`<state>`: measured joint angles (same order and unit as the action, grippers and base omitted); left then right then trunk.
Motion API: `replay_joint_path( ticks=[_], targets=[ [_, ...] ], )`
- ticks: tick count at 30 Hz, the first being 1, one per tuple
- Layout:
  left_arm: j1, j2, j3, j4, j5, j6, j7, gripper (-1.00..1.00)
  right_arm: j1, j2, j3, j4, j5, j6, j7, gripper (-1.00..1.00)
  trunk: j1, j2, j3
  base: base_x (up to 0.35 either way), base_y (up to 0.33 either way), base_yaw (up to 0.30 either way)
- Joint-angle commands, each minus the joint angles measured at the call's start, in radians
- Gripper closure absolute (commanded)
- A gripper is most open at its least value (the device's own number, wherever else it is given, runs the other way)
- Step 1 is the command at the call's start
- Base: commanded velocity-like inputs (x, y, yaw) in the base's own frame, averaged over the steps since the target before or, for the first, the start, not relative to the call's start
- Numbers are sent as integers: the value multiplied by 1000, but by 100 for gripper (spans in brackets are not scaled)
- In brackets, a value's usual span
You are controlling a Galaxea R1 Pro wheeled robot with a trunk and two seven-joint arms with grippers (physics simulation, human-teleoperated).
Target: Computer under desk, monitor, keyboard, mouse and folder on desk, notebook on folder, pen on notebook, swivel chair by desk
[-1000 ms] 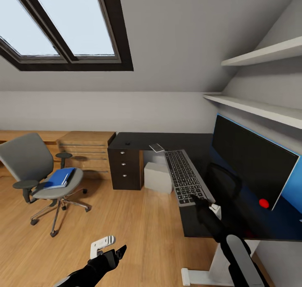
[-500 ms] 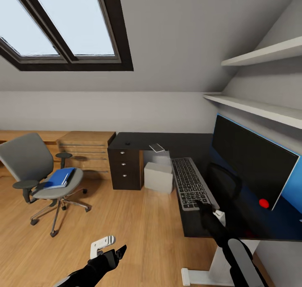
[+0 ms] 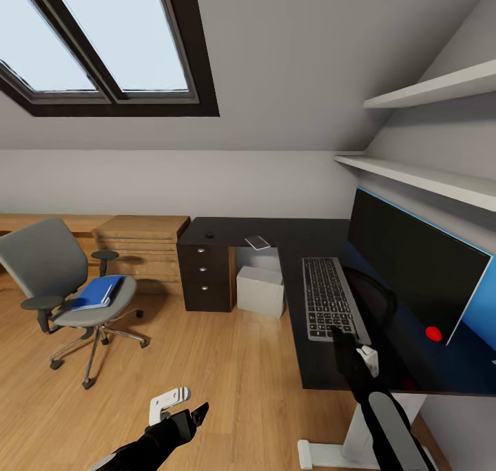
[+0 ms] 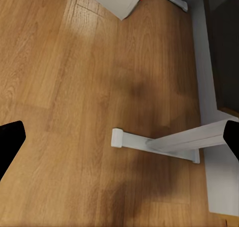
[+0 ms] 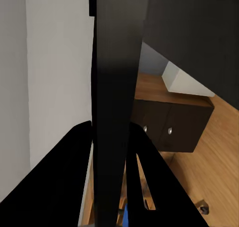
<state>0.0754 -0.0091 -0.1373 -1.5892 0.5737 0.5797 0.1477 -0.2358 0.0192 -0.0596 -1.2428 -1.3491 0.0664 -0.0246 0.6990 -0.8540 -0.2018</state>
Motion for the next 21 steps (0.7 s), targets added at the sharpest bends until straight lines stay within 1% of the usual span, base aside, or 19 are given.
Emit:
replay_joint_path(
  ticks=[1, 4, 10, 15, 21],
  targets=[
    [0, 0, 0, -2, 11, 3, 9, -100, -1, 1, -2, -1, -8, 5, -1, 100, 0, -1, -1, 0, 0, 0],
    [0, 0, -1, -2, 11, 3, 9, -100, -1, 2, 2, -1, -9, 4, -3, 100, 0, -1, -1, 0, 0, 0],
    [0, 0, -1, -2, 11, 3, 9, -100, -1, 4, 32, -1, -10, 5, -4, 100, 0, -1, -1, 0, 0, 0],
    [0, 0, -1, -2, 11, 3, 9, -100, 0, 4, 40, -2, -14, 6, -7, 100, 0, -1, -1, 0, 0, 0],
    [0, 0, -1, -2, 11, 3, 9, -100, -1, 5, 39, -5, -19, 7, -74, 100, 0, -1, -1, 0, 0, 0]
  ],
)
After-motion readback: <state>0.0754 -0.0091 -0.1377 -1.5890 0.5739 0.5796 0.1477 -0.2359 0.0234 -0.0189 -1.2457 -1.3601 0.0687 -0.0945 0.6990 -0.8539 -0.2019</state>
